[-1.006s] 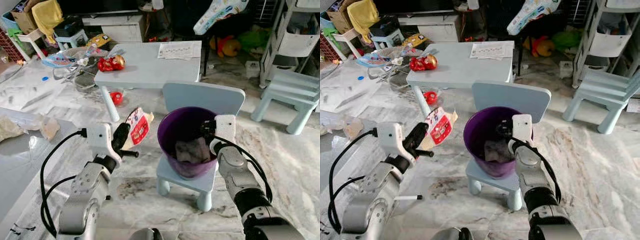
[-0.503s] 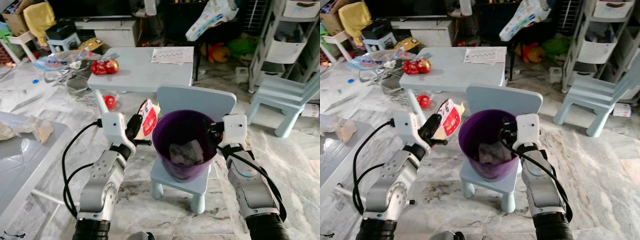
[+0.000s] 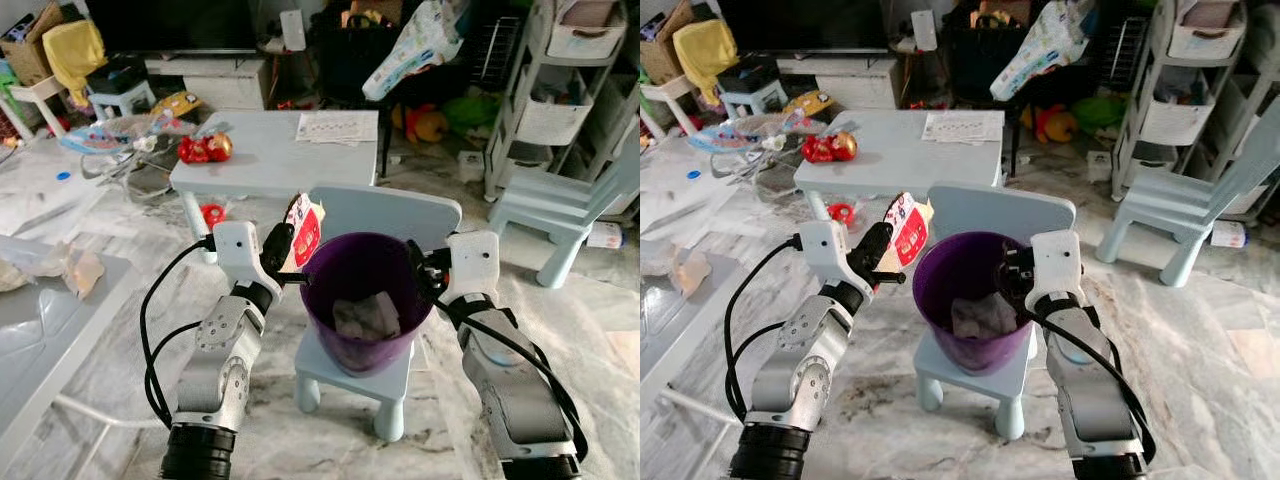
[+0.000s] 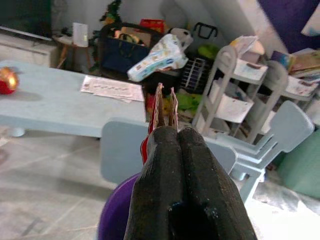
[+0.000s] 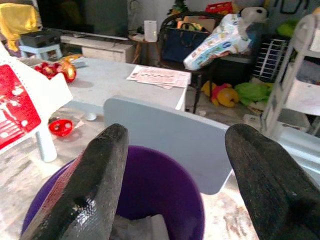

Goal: Picking trash to rubbish bin

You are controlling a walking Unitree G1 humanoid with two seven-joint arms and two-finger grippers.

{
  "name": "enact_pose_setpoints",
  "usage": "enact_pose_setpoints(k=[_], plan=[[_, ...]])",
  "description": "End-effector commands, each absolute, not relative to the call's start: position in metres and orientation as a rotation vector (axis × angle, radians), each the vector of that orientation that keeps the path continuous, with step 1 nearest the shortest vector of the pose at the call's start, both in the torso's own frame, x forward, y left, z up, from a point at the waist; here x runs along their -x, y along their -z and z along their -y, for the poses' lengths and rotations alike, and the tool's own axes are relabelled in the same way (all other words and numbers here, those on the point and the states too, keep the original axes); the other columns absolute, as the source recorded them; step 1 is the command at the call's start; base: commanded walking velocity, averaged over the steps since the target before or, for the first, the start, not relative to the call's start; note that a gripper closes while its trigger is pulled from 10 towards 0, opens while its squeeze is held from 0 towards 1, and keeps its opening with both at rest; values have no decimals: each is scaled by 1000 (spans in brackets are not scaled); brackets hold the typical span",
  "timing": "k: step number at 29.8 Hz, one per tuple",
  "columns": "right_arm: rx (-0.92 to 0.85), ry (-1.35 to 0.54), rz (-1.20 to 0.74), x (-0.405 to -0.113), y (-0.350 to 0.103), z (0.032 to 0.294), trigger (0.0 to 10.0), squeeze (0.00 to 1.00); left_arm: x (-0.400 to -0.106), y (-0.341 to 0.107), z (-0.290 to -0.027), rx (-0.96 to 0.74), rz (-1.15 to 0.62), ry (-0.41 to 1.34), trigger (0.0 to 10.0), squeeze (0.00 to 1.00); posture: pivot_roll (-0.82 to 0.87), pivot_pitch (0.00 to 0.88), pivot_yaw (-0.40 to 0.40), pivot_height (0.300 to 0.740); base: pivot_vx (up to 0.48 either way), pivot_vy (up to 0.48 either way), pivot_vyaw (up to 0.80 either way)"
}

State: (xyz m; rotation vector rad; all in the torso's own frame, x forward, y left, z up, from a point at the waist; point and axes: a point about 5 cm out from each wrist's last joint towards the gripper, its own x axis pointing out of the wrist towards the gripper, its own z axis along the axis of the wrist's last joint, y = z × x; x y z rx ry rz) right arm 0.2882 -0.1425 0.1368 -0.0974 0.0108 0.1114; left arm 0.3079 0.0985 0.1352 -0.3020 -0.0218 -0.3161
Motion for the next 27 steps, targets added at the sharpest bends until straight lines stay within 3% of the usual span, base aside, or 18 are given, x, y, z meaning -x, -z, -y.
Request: enact_pose_setpoints(k=[1,27], plan=[[99,-109,-7,-288,-141,142,10000,0,-310,-137,-98,294,30,329,10000,0,-53,25,45,740,274,0,0],[99,-114,-44,-287,-139,139,10000,0,-310,-133,-97,279,18,339,10000,0,-55,31,50,740,311,0,0]])
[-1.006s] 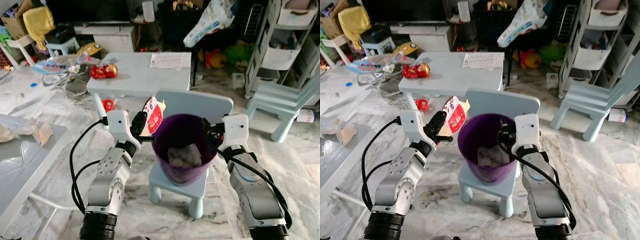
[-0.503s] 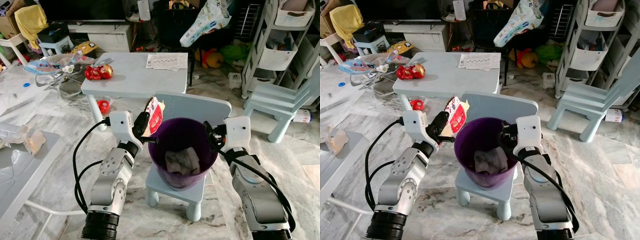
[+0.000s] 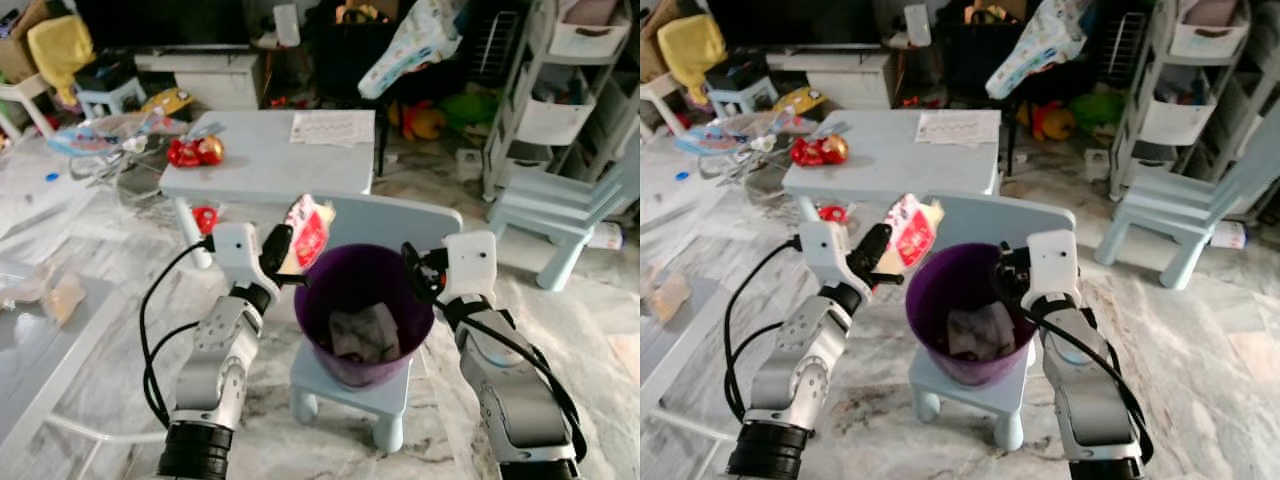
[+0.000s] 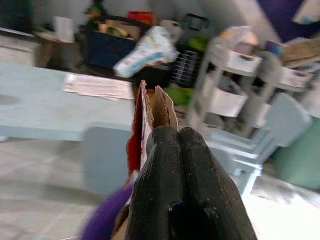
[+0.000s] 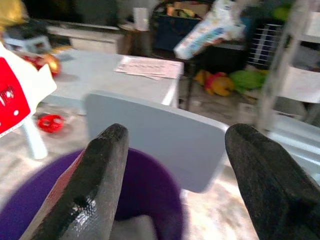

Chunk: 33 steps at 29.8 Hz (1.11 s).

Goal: Picking trash to rubbish bin

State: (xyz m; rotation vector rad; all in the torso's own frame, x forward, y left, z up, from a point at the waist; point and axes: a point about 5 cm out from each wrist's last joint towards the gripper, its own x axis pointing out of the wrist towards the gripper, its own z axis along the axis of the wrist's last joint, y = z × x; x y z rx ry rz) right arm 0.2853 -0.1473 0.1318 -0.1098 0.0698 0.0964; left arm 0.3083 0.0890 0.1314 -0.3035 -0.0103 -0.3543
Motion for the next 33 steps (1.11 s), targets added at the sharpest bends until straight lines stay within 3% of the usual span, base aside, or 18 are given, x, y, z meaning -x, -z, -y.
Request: enact_pose_setpoints(k=[1,19,28,33], plan=[[99,-114,-44,-286,-139,140,10000,0,-310,-132,-97,279,17,339,10000,0,-55,31,49,740,322,0,0],[103,-121,-59,-285,-136,138,10000,0,-310,-122,-93,246,-38,354,10000,0,-54,28,51,740,314,0,0],[98,-159,-103,-282,-131,134,10000,0,-311,-89,-87,182,-171,398,10000,0,-55,25,63,740,0,0,0],[90,-276,-277,-262,-113,131,10000,0,-311,-61,-81,117,-285,426,10000,0,-65,46,84,740,0,0,0]])
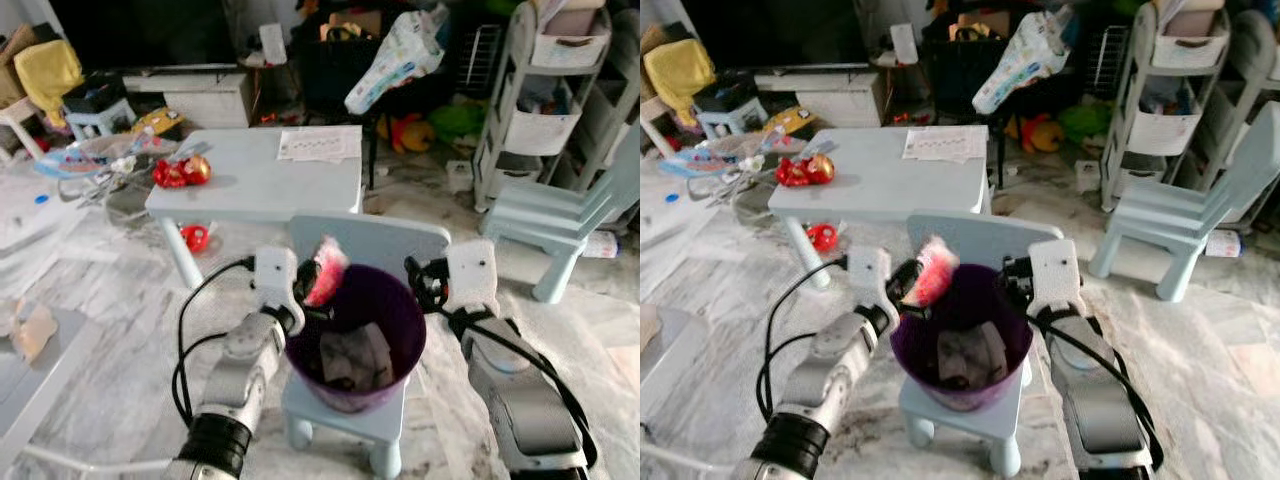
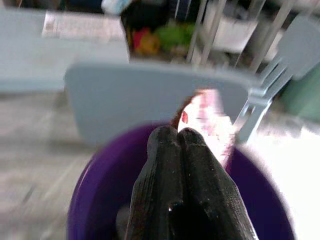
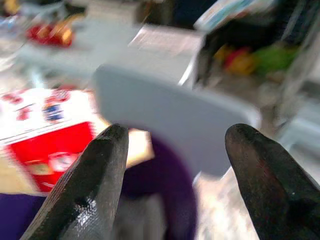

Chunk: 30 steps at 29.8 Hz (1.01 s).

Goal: Picking trash to rubbish bin

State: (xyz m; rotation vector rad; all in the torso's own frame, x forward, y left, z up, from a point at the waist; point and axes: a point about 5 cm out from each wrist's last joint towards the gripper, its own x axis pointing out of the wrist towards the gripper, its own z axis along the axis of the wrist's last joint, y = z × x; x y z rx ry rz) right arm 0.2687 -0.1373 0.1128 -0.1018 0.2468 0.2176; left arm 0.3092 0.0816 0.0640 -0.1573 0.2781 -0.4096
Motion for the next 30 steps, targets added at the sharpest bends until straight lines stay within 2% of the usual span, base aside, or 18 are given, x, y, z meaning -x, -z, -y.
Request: enact_pose_setpoints(k=[1,9,15,16,17,22,30], plan=[[90,-276,-277,-262,-113,131,10000,0,-311,-61,-81,117,-285,426,10000,0,-65,46,84,740,0,0,0],[-6,-345,-457,-221,-105,145,10000,0,-310,-32,-71,58,-420,443,10000,0,-101,79,117,740,0,0,0],[-13,-353,-538,-205,-100,147,10000,0,-310,-28,-65,29,-439,456,10000,0,-111,91,127,740,0,0,0],[-19,-359,-560,-201,-99,147,10000,0,-310,-26,-63,29,-442,461,10000,137,-118,98,135,740,0,0,0],[-27,-354,-568,-200,-99,147,10000,0,-310,-26,-60,35,-442,468,10000,1000,-120,99,136,740,0,0,0],[-43,-354,-595,-195,-102,144,10000,0,-309,-25,-52,50,-438,485,10000,1000,-125,105,145,740,0,0,0],[-50,-352,-608,-194,-102,144,10000,0,-312,-28,-54,51,-409,464,10000,1000,-123,106,142,740,0,0,0]])
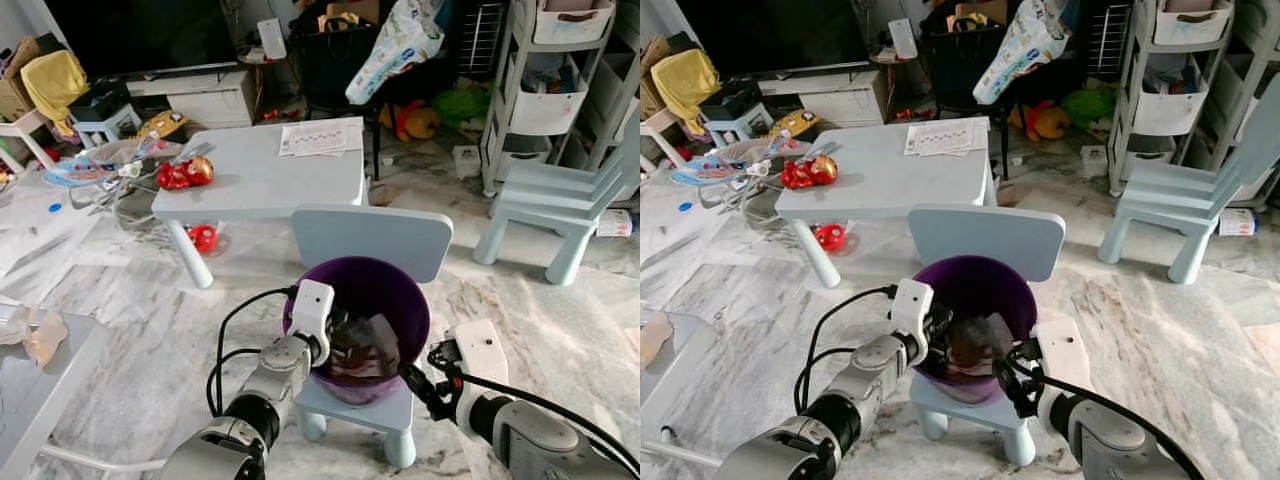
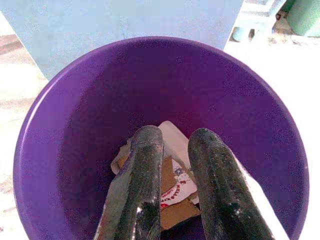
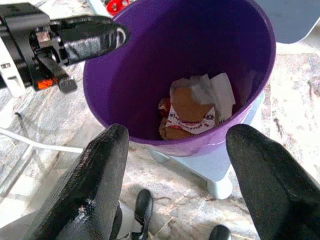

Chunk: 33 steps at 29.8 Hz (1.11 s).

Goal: Picking trash to rubbish bin

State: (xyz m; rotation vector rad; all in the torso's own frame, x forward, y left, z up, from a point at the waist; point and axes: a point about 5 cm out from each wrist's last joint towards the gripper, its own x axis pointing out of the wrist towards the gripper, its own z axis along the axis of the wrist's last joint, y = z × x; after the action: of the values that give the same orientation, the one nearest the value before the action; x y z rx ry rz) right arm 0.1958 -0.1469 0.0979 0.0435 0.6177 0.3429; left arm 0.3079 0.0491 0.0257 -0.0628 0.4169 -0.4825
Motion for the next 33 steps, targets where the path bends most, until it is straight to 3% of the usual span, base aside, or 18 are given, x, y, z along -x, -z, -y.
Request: enact_pose_setpoints(k=[1,8,10,14,16,21,33], plan=[[-43,-353,-607,-196,-101,145,10000,0,-319,-35,-61,63,-367,420,10000,1000,-118,103,136,740,0,0,0],[-13,-350,-593,-202,-102,146,10000,0,-330,-47,-80,81,-296,344,10000,1000,-104,94,121,740,0,0,0],[40,-342,-538,-215,-105,146,10000,0,-341,-66,-110,100,-162,258,10000,1000,-86,81,104,740,0,0,0],[72,-350,-510,-221,-108,144,10000,0,-341,-72,-121,108,-106,237,10000,1000,-77,77,97,740,0,0,0],[117,-364,-433,-233,-117,139,10000,0,-332,-85,-134,98,9,214,10000,1000,-59,64,80,740,0,0,0],[131,-362,-387,-241,-123,137,10000,0,-326,-95,-140,73,87,180,10000,1000,-53,59,73,740,0,0,0],[141,-272,-73,-283,-168,129,10000,0,-283,-135,-195,-13,240,-199,10000,1000,7,39,9,740,0,0,0]])
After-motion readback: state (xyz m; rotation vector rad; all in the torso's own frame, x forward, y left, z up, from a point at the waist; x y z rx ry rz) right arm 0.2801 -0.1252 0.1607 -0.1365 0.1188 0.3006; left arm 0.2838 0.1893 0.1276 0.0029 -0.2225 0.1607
